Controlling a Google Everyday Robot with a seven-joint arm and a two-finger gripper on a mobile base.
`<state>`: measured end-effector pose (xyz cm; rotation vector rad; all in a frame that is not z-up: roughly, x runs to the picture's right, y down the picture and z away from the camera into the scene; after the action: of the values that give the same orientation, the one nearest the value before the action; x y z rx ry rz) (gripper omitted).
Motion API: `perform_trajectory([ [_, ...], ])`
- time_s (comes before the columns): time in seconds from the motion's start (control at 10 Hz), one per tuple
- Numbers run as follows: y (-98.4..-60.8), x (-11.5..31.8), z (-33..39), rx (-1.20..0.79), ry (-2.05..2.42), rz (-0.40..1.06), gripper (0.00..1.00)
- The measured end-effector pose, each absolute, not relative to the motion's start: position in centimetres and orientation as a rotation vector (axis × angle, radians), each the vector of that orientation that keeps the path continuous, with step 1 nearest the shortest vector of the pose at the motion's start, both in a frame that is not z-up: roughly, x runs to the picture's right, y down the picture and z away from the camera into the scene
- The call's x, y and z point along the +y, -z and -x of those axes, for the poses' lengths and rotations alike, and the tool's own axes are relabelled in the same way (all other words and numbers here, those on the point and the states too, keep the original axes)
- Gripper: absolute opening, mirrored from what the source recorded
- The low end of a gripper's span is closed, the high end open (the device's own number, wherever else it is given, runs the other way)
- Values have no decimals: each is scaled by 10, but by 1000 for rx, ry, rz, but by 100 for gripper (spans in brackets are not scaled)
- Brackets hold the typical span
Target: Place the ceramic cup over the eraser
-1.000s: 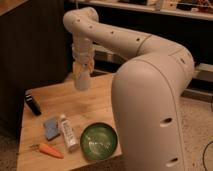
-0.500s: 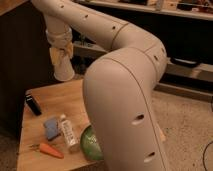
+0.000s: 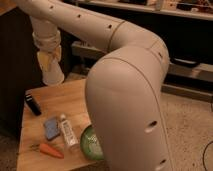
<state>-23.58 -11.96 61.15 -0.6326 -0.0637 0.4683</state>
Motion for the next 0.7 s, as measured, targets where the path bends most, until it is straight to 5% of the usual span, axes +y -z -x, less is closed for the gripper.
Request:
perform_trajectory([
  [0.7,-599,-75,302,-447,-349,680,13],
])
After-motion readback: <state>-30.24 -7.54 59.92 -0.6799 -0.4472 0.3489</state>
